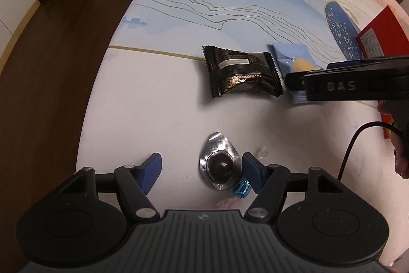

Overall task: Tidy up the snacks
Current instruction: 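Grasp the blue sun-print packet with right gripper while left grasps foil chocolate, then carry both held snacks over the red box and lower them in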

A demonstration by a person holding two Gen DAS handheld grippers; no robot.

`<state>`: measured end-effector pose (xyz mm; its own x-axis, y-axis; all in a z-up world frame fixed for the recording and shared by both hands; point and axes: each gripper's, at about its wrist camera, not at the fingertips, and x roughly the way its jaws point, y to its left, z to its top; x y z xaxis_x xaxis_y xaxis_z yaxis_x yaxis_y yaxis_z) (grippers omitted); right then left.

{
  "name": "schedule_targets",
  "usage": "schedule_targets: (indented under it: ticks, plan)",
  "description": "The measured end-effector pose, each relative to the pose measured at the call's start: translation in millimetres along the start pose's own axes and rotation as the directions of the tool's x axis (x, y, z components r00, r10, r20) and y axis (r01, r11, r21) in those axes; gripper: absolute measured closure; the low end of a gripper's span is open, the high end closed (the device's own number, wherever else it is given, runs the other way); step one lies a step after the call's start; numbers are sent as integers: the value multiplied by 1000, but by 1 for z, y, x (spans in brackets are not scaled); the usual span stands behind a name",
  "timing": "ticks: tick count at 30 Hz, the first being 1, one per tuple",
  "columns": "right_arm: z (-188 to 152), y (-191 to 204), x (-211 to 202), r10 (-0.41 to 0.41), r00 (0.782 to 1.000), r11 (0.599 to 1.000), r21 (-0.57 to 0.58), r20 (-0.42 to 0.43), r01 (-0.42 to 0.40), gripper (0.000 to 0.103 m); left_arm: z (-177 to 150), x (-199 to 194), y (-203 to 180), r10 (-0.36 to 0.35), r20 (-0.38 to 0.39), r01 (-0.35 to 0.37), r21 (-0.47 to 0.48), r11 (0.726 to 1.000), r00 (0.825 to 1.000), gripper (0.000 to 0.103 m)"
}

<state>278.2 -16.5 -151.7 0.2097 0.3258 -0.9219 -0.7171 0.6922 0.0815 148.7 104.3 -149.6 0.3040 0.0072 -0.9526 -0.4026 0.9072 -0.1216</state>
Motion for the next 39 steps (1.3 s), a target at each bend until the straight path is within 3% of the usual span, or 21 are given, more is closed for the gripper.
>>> schedule_targets:
  ticks: [4, 9, 11, 13, 26, 34, 39]
  plan:
    - [-2, 6, 1, -25, 999, 999, -33, 20, 26, 34, -5, -1, -9, 28, 15, -28, 42, 999, 999, 41]
    - [-5, 6, -2, -31, 998, 998, -45, 48, 33, 53, -11, -4, -13, 74, 40, -77, 78, 994, 996, 54]
    - [-7, 6, -4, -31, 998, 998, -44, 56, 33, 56, -12, -5, -13, 71, 48, -75, 79, 994, 996, 65]
    - [-9, 5, -5, -34, 998, 999, -33, 58, 36, 56, -13, -6, -12, 70, 52, -73, 69, 995, 996, 71]
    - [-44, -9, -39, -23, 997, 999, 30, 76, 20, 57, -16, -14, 7, 13, 32, -12, -25, 1000, 999, 72]
    - [-63, -26, -88, -19, 993, 998, 69, 115, 12, 57, -14, -43, -1, -20, 66, 19, 6, 1000, 998, 72]
    - [-72, -43, -125, -23, 990, 994, 105, 140, 8, 57, -10, -64, -20, -79, 71, 75, 47, 996, 994, 72]
